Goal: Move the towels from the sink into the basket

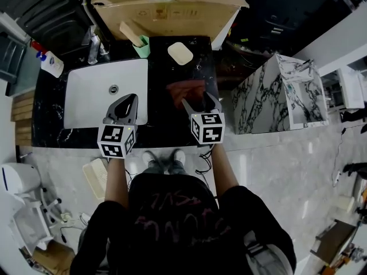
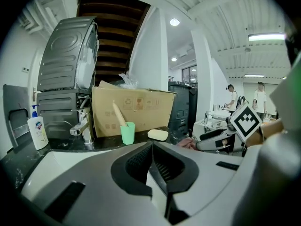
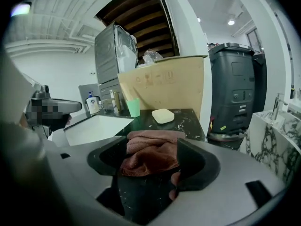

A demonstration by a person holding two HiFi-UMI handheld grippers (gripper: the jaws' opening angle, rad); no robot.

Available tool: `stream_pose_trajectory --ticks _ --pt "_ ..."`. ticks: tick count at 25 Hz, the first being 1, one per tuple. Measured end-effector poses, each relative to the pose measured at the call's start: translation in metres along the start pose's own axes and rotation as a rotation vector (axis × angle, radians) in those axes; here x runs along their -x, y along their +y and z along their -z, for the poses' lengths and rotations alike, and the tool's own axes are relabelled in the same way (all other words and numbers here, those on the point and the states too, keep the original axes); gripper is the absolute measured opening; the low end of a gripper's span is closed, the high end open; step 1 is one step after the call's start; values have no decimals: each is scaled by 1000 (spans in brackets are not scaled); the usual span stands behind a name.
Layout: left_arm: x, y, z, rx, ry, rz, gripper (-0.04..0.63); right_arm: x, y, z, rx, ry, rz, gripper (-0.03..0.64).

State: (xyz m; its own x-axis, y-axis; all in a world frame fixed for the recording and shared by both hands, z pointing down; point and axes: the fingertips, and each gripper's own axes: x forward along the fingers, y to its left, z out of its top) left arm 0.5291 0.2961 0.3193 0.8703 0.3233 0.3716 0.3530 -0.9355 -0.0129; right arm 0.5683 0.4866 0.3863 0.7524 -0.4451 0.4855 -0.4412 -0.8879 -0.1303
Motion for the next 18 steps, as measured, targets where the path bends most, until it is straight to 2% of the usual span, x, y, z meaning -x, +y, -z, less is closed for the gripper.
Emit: stream_pose_trajectory --ticks 8,12,15,18 --pt "18 23 11 12 16 -41 21 -26 6 25 -14 141 9 336" --pt "22 28 17 11 23 -52 20 -28 2 33 -8 171 51 247" --pt "24 31 18 12 26 -59 20 -26 0 29 5 147 87 145" --pt "24 32 17 10 22 -63 20 -25 2 26 -2 120 80 98"
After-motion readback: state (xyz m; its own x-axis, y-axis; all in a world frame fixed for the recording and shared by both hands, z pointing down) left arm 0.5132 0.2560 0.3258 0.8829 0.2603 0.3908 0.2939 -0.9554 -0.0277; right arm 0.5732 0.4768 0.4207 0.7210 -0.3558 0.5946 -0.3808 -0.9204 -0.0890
